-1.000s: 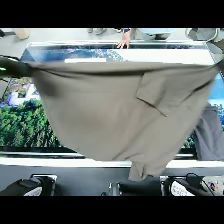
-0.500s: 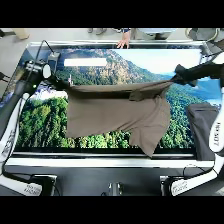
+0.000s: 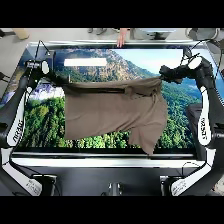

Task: Fold the shirts.

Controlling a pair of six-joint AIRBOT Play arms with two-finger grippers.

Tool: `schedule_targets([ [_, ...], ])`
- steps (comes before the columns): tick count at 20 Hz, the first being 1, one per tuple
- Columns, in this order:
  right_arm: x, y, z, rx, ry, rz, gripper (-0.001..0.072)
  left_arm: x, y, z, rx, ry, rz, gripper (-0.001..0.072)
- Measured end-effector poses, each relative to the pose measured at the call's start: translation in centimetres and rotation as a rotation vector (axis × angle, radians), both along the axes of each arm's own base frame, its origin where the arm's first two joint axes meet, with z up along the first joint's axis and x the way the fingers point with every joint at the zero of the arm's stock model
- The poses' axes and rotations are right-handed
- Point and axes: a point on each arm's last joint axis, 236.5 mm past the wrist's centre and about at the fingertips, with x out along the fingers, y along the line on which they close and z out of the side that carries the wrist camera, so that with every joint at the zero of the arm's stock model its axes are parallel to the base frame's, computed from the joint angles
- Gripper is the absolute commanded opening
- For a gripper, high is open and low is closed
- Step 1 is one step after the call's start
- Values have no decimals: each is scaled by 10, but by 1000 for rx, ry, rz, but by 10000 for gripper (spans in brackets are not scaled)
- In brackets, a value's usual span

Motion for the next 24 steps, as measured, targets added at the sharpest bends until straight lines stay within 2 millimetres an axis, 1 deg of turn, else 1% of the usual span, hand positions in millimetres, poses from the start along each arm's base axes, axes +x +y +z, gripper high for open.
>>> schedule_targets([
  [1, -3, 1, -5, 5, 21, -2, 470, -3, -6, -7, -36, 25, 8, 624],
  [2, -6, 2, -8, 9, 41, -3, 549, -8, -11, -12, -64, 54, 13, 655],
  [3, -12, 4, -9, 13, 66, 7, 556, -14, -15, -14, -88, 84, 17, 654],
  [4, -21, 2, -8, 8, 92, 23, 551, -25, -15, -16, -101, 131, 9, 652],
  [5, -32, -4, -7, 4, 126, 37, 523, -38, -9, -18, -95, 187, -3, 651],
  [6, -46, -17, -8, -9, 176, 43, 486, -50, -4, -15, -96, 229, -10, 615],
  [7, -64, -29, -13, -9, 245, 48, 486, -64, 0, -11, -112, 269, -15, 529],
  [8, -82, -39, -17, -8, 306, 57, 486, -80, 3, -11, -130, 312, -16, 503],
  [10, -122, -50, -29, 0, 420, 78, 486, -123, 2, -15, -192, 399, -20, 506],
  [11, -142, -52, -35, 4, 465, 85, 486, -150, -1, -22, -222, 444, -17, 514],
  [12, -159, -52, -41, 9, 494, 90, 486, -178, -3, -32, -240, 484, -10, 539],
  [14, -185, -48, -51, 19, 518, 102, 487, -232, -8, -52, -283, 530, -1, 537],
  [15, -195, -45, -55, 24, 522, 108, 487, -253, -11, -60, -299, 540, 0, 535],
  [16, -203, -45, -59, 26, 531, 111, 487, -269, -14, -68, -314, 539, 3, 535],
  [17, -210, -44, -62, 28, 538, 116, 487, -280, -18, -74, -333, 526, 7, 535],
  [19, -217, -40, -64, 37, 543, 125, 488, -295, -24, -85, -366, 519, 21, 534],
  [23, -227, -37, -65, 49, 562, 137, 493, -302, -40, -96, -426, 508, 38, 533],
  [24, -229, -36, -65, 51, 566, 140, 495, -302, -46, -98, -444, 513, 42, 463],
])
